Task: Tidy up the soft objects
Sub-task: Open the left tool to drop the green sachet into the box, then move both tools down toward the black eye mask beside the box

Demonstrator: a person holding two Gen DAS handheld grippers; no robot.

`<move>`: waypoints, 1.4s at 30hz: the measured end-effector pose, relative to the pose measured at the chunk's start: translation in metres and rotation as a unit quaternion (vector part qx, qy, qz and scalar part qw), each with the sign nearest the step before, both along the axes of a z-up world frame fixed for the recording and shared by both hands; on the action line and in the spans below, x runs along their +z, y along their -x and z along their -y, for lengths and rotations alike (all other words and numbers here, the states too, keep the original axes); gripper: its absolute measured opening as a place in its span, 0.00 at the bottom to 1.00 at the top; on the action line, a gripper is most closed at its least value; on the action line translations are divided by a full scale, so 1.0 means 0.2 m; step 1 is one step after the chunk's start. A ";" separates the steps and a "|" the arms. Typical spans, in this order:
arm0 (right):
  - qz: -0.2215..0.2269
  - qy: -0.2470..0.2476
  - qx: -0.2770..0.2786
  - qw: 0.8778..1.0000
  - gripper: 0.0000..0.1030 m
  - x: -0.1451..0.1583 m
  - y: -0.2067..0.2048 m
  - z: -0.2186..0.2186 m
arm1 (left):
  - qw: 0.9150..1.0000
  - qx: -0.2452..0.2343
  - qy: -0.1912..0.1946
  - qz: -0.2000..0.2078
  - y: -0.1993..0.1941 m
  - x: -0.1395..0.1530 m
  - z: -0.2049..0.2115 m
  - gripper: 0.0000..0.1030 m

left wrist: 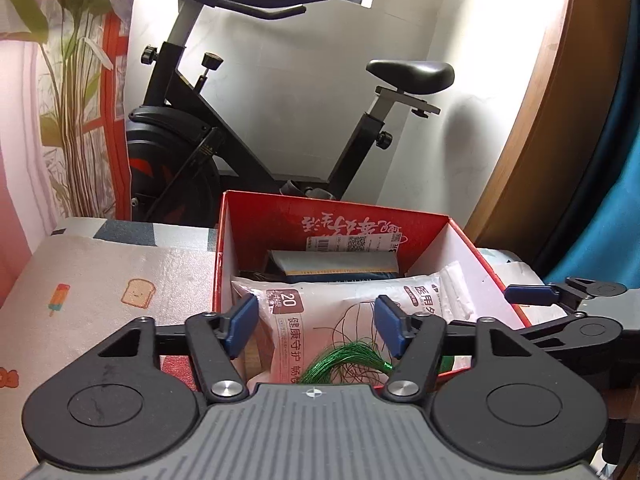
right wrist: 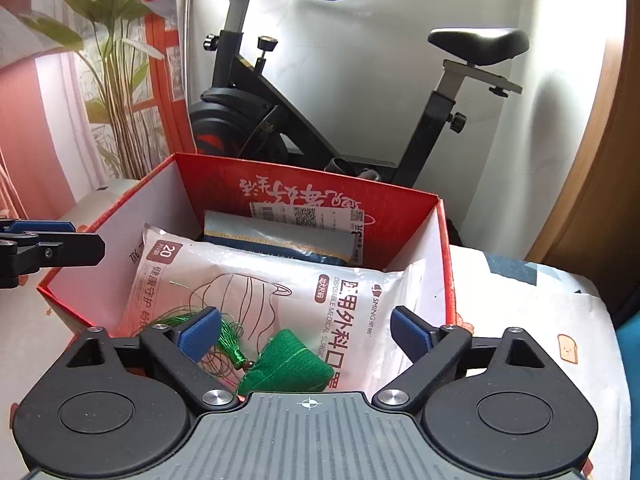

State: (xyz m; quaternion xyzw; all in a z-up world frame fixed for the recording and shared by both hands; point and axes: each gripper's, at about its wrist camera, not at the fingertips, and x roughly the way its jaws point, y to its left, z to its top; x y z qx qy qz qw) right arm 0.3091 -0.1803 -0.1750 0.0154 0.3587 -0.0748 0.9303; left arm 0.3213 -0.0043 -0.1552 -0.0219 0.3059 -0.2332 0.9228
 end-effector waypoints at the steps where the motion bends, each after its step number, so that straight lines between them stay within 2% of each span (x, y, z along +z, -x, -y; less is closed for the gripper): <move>1: 0.005 -0.002 0.002 1.000 0.93 0.02 0.02 0.00 | 1.000 0.005 0.003 0.005 0.02 0.02 -0.01 0.85; 3: 0.015 -0.009 0.014 1.000 1.00 0.06 0.07 0.00 | 1.000 0.014 0.012 0.026 0.09 0.05 -0.04 0.93; 7: 0.041 -0.010 0.022 0.999 1.00 0.15 0.19 -0.03 | 0.998 0.025 0.000 0.053 0.21 0.11 -0.07 1.00; 14: 0.091 -0.027 0.007 0.995 1.00 0.28 0.47 -0.05 | 0.995 0.057 -0.017 0.078 0.43 0.20 -0.14 1.00; 18: 0.120 -0.032 0.002 0.992 1.00 0.32 0.64 -0.08 | 0.991 0.085 -0.044 0.090 0.58 0.24 -0.18 1.00; 22: 0.138 -0.022 -0.004 0.990 1.00 0.33 0.81 -0.14 | 0.987 0.107 -0.069 0.098 0.73 0.27 -0.20 1.00; 29: 0.169 -0.012 -0.008 0.985 1.00 0.36 1.05 -0.28 | 0.988 0.103 -0.049 0.104 0.93 0.29 -0.25 1.00; 34: 0.182 -0.012 -0.016 0.983 1.00 0.35 1.17 -0.34 | 0.987 0.107 -0.048 0.108 1.05 0.26 -0.26 1.00; 39: 0.197 0.006 -0.031 0.980 1.00 0.29 1.28 -0.37 | 0.983 0.111 -0.057 0.132 1.14 0.24 -0.26 1.00; 42: 0.195 0.016 -0.033 0.980 1.00 0.24 1.32 -0.39 | 0.983 0.117 -0.055 0.134 1.16 0.22 -0.27 1.00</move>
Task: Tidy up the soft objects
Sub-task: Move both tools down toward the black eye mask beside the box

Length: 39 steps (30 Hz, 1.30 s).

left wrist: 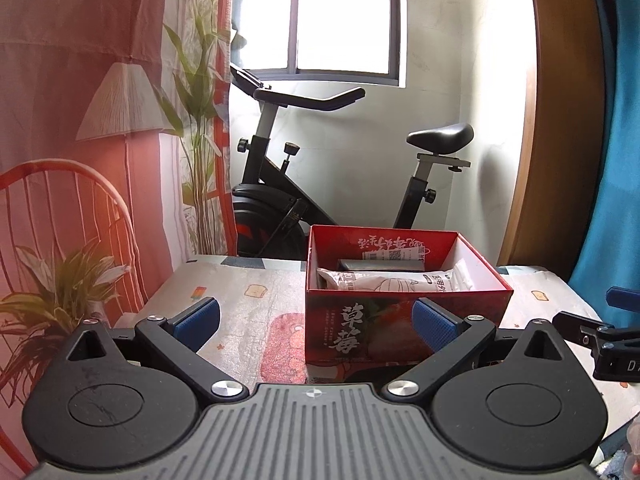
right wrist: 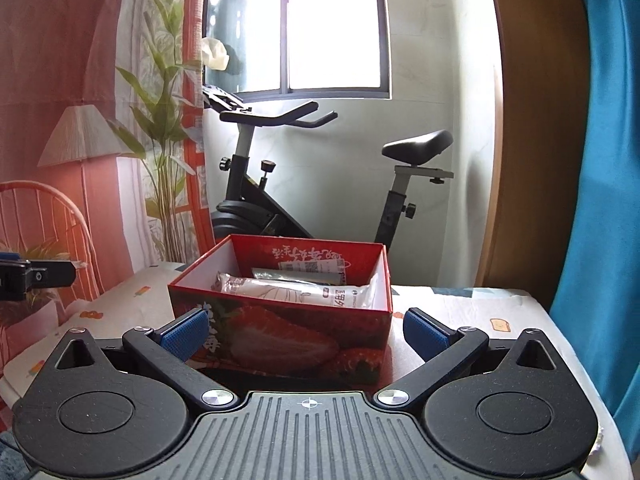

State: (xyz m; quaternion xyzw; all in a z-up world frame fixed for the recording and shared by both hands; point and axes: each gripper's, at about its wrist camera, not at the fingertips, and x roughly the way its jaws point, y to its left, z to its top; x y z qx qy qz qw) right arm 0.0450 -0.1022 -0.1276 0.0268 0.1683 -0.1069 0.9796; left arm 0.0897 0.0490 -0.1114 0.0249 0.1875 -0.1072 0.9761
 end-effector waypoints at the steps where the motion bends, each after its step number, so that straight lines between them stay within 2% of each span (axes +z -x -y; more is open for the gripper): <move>1: -0.001 0.002 -0.001 1.000 1.00 -0.02 0.01 -0.01 | 1.000 0.000 0.004 -0.001 0.00 -0.01 -0.01 1.00; 6: -0.020 0.001 -0.003 1.000 1.00 -0.14 0.01 -0.03 | 1.000 0.009 -0.001 -0.016 -0.02 -0.12 -0.02 1.00; 12: -0.053 -0.024 -0.008 0.998 1.00 -0.28 -0.03 -0.02 | 0.996 0.020 0.016 -0.082 -0.10 -0.27 -0.08 1.00; 17: -0.084 -0.055 0.001 0.995 1.00 -0.40 -0.06 -0.01 | 0.992 0.022 0.022 -0.122 -0.15 -0.35 -0.11 1.00; 24: -0.088 -0.064 0.017 0.994 1.00 -0.45 -0.08 0.00 | 0.989 0.019 0.019 -0.144 -0.18 -0.43 -0.11 1.00; 30: -0.112 -0.084 0.018 0.990 0.99 -0.53 -0.13 0.05 | 0.985 0.014 0.019 -0.172 -0.24 -0.50 -0.08 1.00; 34: -0.109 -0.100 0.011 0.989 0.99 -0.56 -0.15 0.11 | 0.983 0.015 0.022 -0.183 -0.27 -0.54 -0.09 1.00; 39: -0.128 -0.112 0.006 0.985 0.95 -0.62 -0.19 0.14 | 0.980 0.012 0.022 -0.196 -0.31 -0.58 -0.07 1.00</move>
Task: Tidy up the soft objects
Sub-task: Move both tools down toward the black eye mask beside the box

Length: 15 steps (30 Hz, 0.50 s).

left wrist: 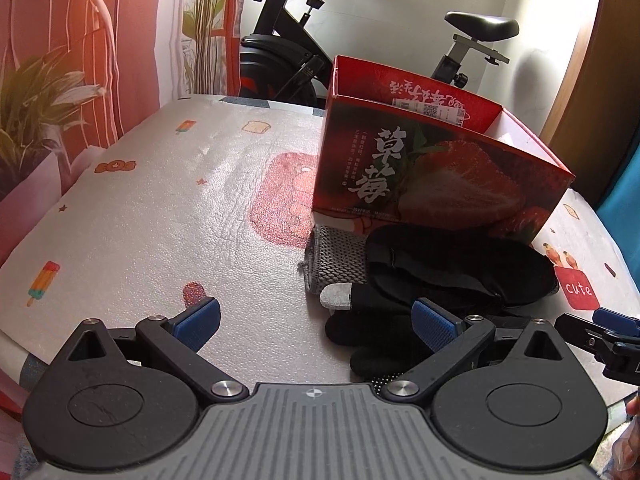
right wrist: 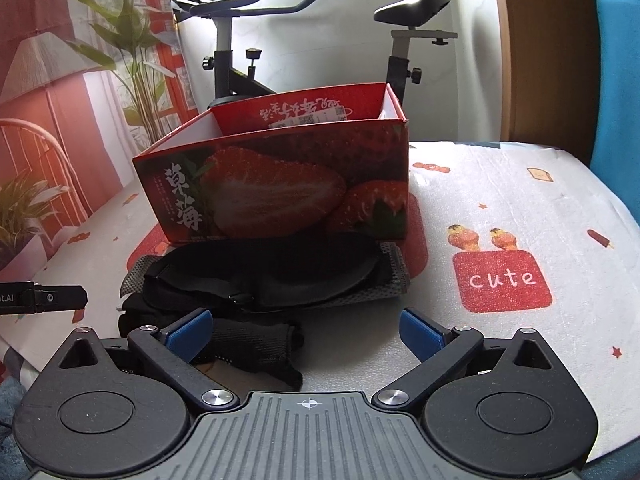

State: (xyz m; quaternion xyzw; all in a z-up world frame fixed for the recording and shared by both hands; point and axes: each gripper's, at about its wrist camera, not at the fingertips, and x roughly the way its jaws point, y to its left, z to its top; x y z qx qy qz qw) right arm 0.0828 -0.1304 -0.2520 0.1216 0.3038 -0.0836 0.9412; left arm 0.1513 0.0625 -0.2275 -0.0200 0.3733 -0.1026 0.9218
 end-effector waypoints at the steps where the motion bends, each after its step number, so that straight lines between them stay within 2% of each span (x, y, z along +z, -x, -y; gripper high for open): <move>1: -0.002 0.000 0.002 1.000 0.94 -0.01 -0.01 0.00 | 1.000 -0.002 -0.001 -0.001 -0.01 -0.01 0.00 0.99; 5: -0.003 0.005 0.013 1.000 0.88 -0.03 -0.03 -0.01 | 1.000 -0.010 0.014 -0.009 -0.03 -0.02 0.01 0.95; 8: 0.000 0.015 0.023 1.000 0.80 -0.03 -0.06 0.00 | 1.000 -0.014 0.023 -0.008 -0.08 -0.02 0.01 0.84; 11: 0.015 0.040 0.032 0.999 0.77 -0.01 -0.10 0.02 | 0.999 -0.025 0.035 -0.007 -0.12 -0.02 0.02 0.76; 15: 0.028 0.049 0.029 0.998 0.75 -0.01 -0.17 0.08 | 0.998 -0.043 0.041 -0.002 -0.16 -0.02 0.06 0.64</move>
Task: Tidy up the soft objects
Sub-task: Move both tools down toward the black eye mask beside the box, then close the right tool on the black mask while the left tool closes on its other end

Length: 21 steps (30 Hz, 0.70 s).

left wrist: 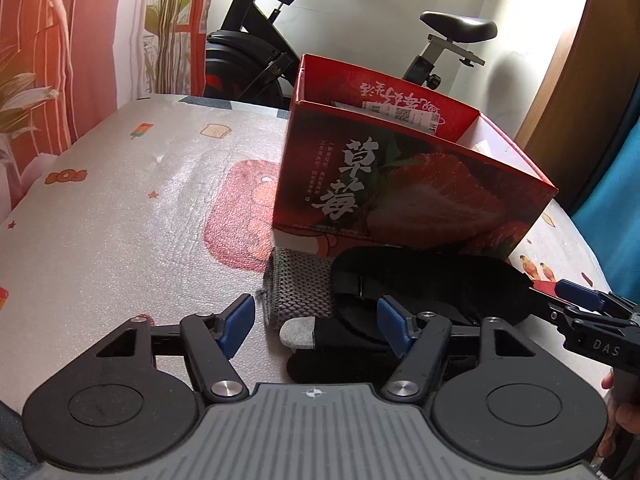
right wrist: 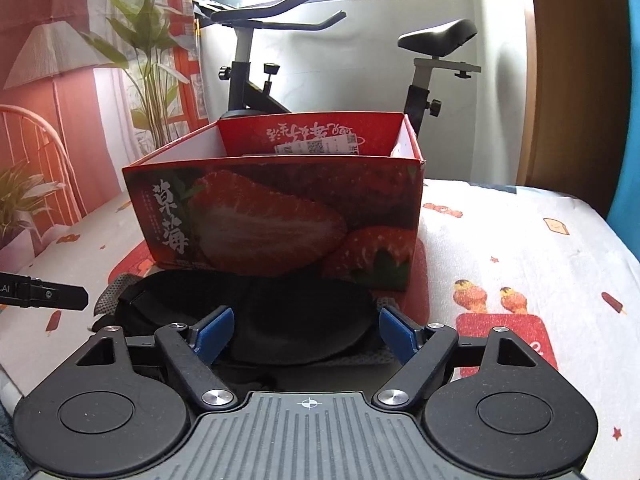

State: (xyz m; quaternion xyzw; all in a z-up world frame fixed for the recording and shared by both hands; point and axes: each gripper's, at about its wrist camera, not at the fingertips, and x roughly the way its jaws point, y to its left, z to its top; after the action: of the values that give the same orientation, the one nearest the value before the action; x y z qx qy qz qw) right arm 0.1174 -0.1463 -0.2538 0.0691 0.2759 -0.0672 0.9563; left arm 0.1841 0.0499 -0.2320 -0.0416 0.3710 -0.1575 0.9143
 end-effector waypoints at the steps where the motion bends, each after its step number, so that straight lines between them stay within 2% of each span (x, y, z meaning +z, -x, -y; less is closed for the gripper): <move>1: 0.001 0.000 -0.003 1.000 0.73 -0.01 -0.02 0.02 | 1.000 -0.004 0.004 0.000 -0.01 -0.01 0.01 0.61; 4: 0.004 -0.013 -0.009 1.000 0.69 -0.04 -0.08 0.07 | 1.000 -0.020 0.014 -0.006 -0.03 -0.04 0.05 0.53; 9: -0.010 0.005 -0.020 1.000 0.63 -0.12 -0.18 0.09 | 0.999 -0.029 0.004 -0.017 -0.01 -0.08 0.07 0.52; 14: -0.019 0.004 -0.022 1.000 0.49 -0.19 -0.19 0.09 | 0.999 -0.021 0.015 -0.021 -0.01 -0.09 0.05 0.52; 19: -0.013 0.009 -0.014 1.000 0.46 -0.23 -0.16 0.08 | 0.998 -0.016 0.041 -0.035 -0.07 -0.11 0.05 0.52; 21: -0.012 0.010 -0.012 1.000 0.46 -0.23 -0.16 0.08 | 0.999 -0.019 0.040 -0.032 -0.09 -0.11 0.07 0.52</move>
State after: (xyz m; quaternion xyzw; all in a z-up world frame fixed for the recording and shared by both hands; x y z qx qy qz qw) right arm 0.1493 -0.1617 -0.2996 0.0617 0.2857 -0.0826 0.9528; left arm 0.2022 0.0358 -0.2536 -0.0759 0.3938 -0.1881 0.8965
